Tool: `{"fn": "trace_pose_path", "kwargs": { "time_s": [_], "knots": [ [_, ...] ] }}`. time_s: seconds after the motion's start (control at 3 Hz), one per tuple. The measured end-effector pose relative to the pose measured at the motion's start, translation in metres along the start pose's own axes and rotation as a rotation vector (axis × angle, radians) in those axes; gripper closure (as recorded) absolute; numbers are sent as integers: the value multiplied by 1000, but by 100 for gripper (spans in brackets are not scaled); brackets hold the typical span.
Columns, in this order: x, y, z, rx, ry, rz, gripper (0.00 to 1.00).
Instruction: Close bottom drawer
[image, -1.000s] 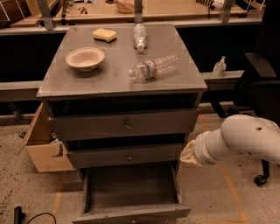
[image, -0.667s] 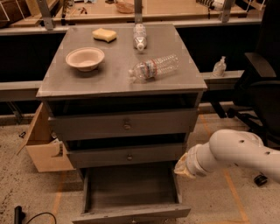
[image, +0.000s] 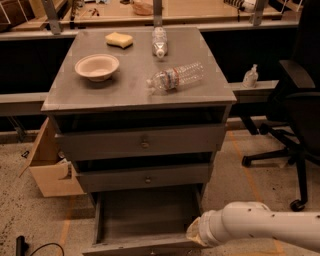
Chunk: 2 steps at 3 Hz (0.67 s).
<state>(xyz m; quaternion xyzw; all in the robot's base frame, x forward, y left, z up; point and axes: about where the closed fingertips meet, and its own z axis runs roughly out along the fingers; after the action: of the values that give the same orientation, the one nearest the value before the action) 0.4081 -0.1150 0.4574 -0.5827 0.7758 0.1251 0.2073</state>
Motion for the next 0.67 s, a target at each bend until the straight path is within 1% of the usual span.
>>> {"fn": "trace_pose_path", "kwargs": {
  "time_s": [0.33, 0.67],
  "knots": [
    [34, 20, 50, -25, 60, -37, 100],
    [36, 0, 59, 21, 72, -71, 100]
  ]
}}
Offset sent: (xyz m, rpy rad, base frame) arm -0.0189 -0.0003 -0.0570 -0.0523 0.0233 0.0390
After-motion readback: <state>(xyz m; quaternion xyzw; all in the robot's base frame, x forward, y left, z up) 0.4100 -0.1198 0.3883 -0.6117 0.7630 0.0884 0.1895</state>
